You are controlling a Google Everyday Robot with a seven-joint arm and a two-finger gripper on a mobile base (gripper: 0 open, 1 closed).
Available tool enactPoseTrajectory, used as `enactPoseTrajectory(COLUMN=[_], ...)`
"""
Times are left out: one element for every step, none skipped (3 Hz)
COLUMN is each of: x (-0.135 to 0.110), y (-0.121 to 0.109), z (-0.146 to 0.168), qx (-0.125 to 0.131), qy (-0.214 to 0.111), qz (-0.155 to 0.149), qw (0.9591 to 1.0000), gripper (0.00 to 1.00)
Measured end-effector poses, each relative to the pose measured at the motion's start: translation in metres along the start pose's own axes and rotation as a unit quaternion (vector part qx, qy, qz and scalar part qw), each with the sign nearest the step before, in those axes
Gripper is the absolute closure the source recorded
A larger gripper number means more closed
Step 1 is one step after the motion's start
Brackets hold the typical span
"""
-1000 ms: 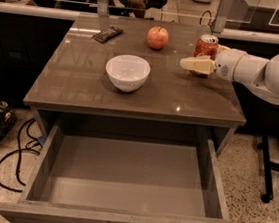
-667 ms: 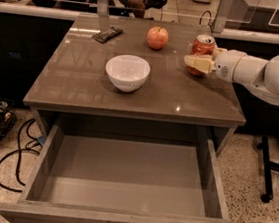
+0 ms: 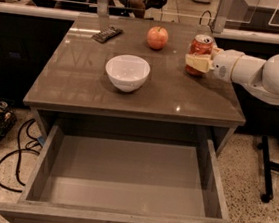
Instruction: Place coke can into top drawer
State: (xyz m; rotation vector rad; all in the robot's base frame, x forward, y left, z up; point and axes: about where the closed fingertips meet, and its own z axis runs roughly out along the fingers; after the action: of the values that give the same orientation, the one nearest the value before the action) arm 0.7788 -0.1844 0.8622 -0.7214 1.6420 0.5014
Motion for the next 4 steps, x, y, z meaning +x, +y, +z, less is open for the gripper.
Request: enactPoseTrajectory(x=[0.0, -0.002, -0.01, -0.035], y=[0.002, 0.005, 0.017, 0.049], z=[0.002, 0.0, -0.013, -0.052], qx=[-0.002, -0.007, -0.025, -0.039], qy=[0.0, 0.001, 0.005, -0.001], qz=[0.0, -0.001, -0.004, -0.021], qw=[1.0, 1.0, 0.9997, 0.999], gripper=[1.0, 1.0, 1.0, 1.0])
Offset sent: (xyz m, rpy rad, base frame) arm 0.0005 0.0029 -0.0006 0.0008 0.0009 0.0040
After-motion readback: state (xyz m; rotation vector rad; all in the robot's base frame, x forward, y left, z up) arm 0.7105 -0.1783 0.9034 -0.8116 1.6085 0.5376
